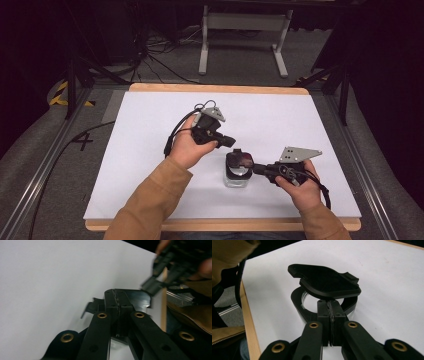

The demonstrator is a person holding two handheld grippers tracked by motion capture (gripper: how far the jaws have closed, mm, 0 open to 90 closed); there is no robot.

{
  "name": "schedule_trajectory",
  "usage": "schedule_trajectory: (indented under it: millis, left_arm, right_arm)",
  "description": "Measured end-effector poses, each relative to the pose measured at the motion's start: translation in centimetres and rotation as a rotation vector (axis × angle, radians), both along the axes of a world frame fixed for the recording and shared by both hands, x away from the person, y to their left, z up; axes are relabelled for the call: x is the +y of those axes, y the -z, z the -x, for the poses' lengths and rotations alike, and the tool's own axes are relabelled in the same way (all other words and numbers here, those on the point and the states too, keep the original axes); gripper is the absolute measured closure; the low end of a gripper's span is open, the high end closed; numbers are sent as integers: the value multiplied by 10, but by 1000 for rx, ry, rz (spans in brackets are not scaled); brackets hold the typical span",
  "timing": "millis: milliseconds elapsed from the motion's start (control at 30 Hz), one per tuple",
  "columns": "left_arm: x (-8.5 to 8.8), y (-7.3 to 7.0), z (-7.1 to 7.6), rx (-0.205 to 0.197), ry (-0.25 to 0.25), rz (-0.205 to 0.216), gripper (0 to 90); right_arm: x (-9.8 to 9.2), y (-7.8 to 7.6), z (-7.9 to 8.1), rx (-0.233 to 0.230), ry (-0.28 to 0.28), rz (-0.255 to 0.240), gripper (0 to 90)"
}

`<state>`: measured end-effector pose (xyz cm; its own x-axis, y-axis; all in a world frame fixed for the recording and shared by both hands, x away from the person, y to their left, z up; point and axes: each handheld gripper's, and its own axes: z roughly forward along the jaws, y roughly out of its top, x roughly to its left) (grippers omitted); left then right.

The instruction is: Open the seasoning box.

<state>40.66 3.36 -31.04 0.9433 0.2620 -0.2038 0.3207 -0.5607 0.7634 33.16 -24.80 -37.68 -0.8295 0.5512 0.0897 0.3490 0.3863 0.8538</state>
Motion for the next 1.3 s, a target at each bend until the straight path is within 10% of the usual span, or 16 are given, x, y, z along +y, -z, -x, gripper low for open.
schedule_trajectory:
  millis: [400,1300]
  left_arm:
    - [3,17,35,54,144,-57,900]
    - [-12,15,32,-115,-8,-22,900]
  right_arm:
    - [-1,-6,-3,-21,46,-41,891]
    - [12,5,10,-11,-11,7,889]
